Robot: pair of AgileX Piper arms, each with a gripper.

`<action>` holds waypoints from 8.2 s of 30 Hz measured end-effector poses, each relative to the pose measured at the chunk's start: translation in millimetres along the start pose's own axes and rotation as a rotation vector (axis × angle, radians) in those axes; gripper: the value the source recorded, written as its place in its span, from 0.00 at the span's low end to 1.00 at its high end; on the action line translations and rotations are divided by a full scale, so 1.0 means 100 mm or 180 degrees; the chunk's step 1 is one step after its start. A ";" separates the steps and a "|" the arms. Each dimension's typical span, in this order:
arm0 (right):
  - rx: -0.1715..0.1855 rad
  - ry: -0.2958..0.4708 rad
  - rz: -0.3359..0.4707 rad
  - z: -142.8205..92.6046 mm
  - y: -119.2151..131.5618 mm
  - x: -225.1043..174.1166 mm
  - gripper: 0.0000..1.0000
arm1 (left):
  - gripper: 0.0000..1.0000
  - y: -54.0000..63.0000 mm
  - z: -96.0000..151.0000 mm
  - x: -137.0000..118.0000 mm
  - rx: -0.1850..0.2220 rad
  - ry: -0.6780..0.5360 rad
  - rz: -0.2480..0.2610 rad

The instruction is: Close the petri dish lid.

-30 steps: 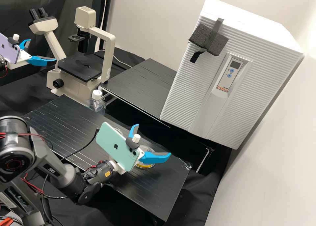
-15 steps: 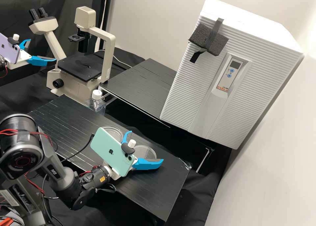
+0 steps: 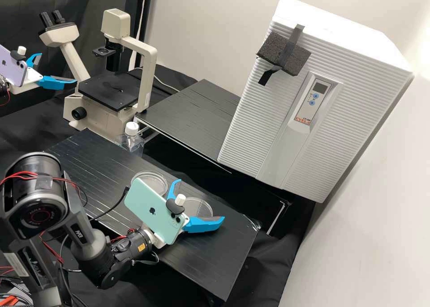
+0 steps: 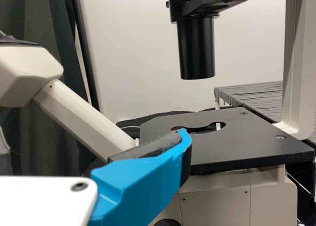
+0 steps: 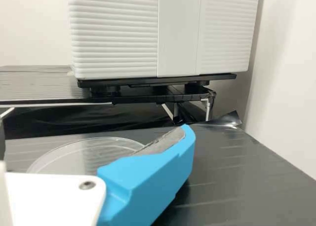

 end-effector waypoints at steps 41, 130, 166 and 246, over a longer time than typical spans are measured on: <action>-0.0041 0.0007 0.0154 -0.01 0.14 -0.10 1.00 | 1.00 0.00 0.00 0.00 0.0000 0.0000 0.0000; -0.0166 -0.0073 0.0014 0.11 0.01 0.03 0.00 | 1.00 0.00 0.00 0.00 0.0000 0.0000 0.0000; -0.0365 0.1442 -0.0811 -0.71 -0.15 -0.39 0.00 | 1.00 0.00 0.00 0.00 0.0000 0.0000 0.0000; -0.0448 0.1034 -0.0808 -0.69 -0.19 -0.37 0.00 | 1.00 0.00 0.00 0.00 0.0000 0.0000 0.0000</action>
